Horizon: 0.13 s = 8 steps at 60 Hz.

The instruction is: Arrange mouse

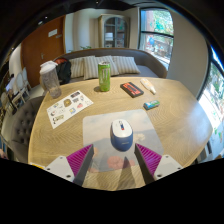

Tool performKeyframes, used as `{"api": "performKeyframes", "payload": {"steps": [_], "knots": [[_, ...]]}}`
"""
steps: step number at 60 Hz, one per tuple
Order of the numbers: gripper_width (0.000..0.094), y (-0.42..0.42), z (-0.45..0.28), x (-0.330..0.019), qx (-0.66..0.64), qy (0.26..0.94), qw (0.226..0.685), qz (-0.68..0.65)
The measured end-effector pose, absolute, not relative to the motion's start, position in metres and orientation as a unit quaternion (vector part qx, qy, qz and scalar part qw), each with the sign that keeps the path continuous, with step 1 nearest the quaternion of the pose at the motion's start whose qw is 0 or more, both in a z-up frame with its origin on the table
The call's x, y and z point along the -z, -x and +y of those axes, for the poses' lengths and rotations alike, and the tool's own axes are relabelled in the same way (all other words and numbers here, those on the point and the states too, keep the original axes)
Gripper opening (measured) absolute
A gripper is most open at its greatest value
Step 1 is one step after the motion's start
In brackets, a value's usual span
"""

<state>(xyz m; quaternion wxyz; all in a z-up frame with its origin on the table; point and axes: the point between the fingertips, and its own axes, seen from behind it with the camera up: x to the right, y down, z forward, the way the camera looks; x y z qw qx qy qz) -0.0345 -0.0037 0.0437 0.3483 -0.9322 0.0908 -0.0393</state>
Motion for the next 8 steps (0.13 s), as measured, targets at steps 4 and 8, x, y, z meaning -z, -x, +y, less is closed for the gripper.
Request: {"api": "performKeyframes", "payload": {"steps": [4, 8], "knots": [[0.0851, 0.049, -0.033, -0.052, 0.043, 0.93, 0.347, 0.115], [0.0851, 0.063, -0.066, -0.058, 0.043, 0.929, 0.34, 0.137]]}}
